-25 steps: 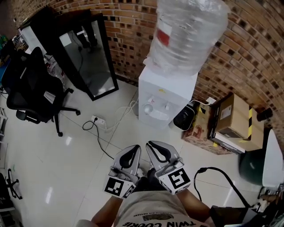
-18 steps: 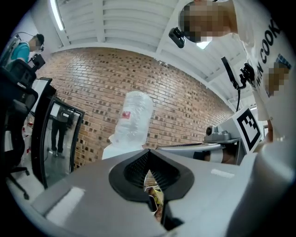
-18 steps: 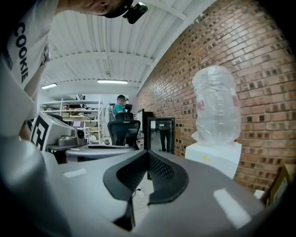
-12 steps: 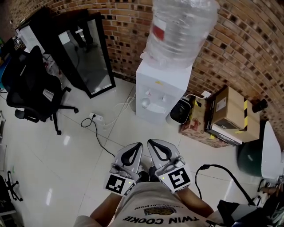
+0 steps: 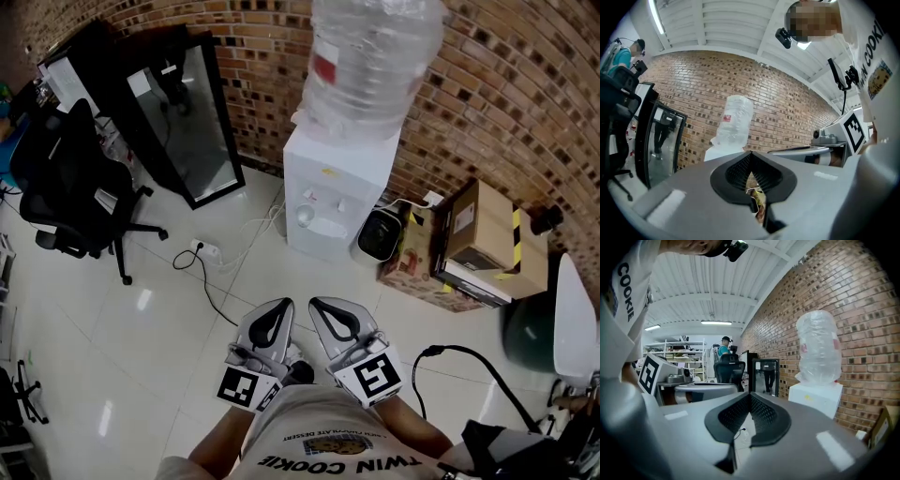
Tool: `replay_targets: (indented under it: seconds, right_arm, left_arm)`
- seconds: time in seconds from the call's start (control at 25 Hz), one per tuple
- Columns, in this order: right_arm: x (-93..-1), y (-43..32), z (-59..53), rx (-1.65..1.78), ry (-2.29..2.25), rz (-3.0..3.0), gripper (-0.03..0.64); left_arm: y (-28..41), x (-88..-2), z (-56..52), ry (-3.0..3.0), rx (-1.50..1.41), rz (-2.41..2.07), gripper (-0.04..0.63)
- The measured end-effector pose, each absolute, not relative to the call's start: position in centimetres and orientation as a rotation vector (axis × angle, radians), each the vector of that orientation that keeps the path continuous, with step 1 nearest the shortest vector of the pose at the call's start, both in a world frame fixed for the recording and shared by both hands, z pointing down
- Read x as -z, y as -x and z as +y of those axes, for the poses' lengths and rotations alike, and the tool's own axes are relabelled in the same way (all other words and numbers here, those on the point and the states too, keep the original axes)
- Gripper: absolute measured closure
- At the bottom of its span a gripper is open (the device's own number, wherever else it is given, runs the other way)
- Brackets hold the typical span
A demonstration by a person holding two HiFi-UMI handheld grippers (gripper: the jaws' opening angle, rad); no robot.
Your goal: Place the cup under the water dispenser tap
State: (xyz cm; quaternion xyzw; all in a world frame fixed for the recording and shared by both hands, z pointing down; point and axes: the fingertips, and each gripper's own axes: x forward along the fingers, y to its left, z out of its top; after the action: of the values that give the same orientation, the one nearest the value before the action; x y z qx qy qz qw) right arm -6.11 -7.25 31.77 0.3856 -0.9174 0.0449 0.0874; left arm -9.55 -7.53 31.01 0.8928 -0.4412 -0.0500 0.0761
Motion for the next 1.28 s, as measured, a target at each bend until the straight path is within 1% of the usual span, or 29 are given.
replay_targets:
  seconds: [0.36, 0.92, 1.08, 1.28]
  right_arm:
    - [-32.0, 0.5, -1.5, -0.167, -1.204, -2.745, 0.611]
    - [-33.6, -6.3, 12.8, -0.183, -1.169, -2.770, 0.611]
    - [-33.8, -7.2, 16.7, -0.211, -1.144, -2.789, 0.611]
    - [-33.4, -7.4, 19.4, -0.192, -1.116, -2.806, 0.611]
  left_arm:
    - [3.7, -30.7, -1.9, -2.699, 0.116, -1.289, 0.614]
    - [-4.0, -31.9, 12.7, -2.711, 0.078, -1.293, 0.614]
    - [-5.2, -32.3, 16.9, -2.700, 0.043, -1.312, 0.612]
    - [-5.1, -31.2, 19.7, -2.706, 0.038, -1.361, 0.614]
